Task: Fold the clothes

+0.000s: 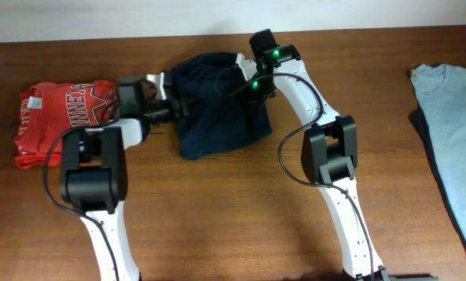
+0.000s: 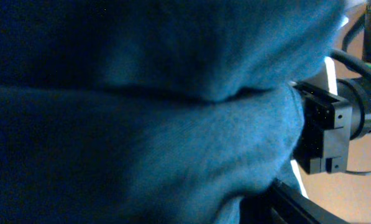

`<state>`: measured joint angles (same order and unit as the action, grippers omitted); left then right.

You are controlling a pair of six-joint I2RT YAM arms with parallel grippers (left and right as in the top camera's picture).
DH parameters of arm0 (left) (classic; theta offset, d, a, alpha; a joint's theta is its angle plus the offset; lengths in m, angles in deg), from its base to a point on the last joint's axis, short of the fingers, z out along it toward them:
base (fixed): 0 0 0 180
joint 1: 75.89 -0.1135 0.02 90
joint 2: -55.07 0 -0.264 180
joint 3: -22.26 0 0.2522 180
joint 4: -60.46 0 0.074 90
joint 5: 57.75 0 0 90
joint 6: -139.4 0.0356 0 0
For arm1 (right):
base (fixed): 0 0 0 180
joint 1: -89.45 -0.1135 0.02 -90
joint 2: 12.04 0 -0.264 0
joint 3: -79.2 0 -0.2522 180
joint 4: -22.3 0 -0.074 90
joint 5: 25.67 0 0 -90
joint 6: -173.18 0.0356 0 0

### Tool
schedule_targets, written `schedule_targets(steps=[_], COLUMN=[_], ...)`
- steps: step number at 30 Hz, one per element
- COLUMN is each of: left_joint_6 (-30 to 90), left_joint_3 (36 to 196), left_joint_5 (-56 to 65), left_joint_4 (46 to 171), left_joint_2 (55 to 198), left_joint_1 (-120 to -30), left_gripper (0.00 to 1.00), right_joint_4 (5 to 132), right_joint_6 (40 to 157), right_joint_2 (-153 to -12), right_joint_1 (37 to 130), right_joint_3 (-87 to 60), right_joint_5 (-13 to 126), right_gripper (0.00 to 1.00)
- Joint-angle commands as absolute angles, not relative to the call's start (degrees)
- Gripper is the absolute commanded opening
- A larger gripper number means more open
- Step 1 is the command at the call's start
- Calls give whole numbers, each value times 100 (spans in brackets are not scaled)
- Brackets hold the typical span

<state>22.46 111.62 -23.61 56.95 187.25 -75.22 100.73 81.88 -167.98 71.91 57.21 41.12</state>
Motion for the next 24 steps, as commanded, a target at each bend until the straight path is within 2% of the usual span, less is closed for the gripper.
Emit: schedule_targets(steps=[1, 6, 8, 10, 11, 12, 18, 19, 20, 21, 23, 24], left_joint_6=[1771, 1481, 1400, 1402, 1402, 1402, 1256, 1129, 996, 829, 523, 390], left_joint_3=[11000, 11000, 11000, 11000, 11000, 11000, 11002, 11002, 11018, 11052, 11157, 11227], left_joint_5=[-2208, -2153, -2061, -2037, -2035, -2026, -2217, -2315, -2422, -2538, -2752, -2848], left_joint_4=[5461, 4796, 4764, 4766, 4766, 4764, 4576, 4414, 4224, 4040, 3774, 3708], left_joint_2=[19129, 19129, 19129, 19129, 19129, 19129, 19129, 19129, 19123, 19121, 19088, 19027], left_joint_1=[-7107, -6792, -6735, -6742, -6742, -6742, -6781, -6790, -6798, -6818, -6871, -6903], left_gripper=[75, 75, 65, 26, 12, 2, 1, 1, 1, 1, 1, 0], right_joint_4=[10110, 10116, 10118, 10118, 10118, 10116, 10459, 10634, 10820, 11054, 11517, 11856], right_joint_6=[8219, 8219, 8219, 8219, 8219, 8219, 8221, 8217, 8219, 8219, 8219, 8219], right_joint_2=[-16899, -16899, -16899, -16899, -16899, -16899, -16811, -16767, -16708, -16641, -16531, -16485], right_joint_1=[7191, 7191, 7191, 7191, 7191, 7191, 7401, 7476, 7550, 7633, 7790, 7897], right_joint_3=[5513, 5513, 5513, 5513, 5513, 5513, 5957, 6160, 6361, 6595, 7048, 7391], right_joint_5=[4340, 4338, 4338, 4338, 4338, 4338, 4038, 3942, 3905, 3907, 3905, 3907], right_gripper=[4, 4, 4, 4, 4, 4, 4, 9, 19, 33, 68, 77])
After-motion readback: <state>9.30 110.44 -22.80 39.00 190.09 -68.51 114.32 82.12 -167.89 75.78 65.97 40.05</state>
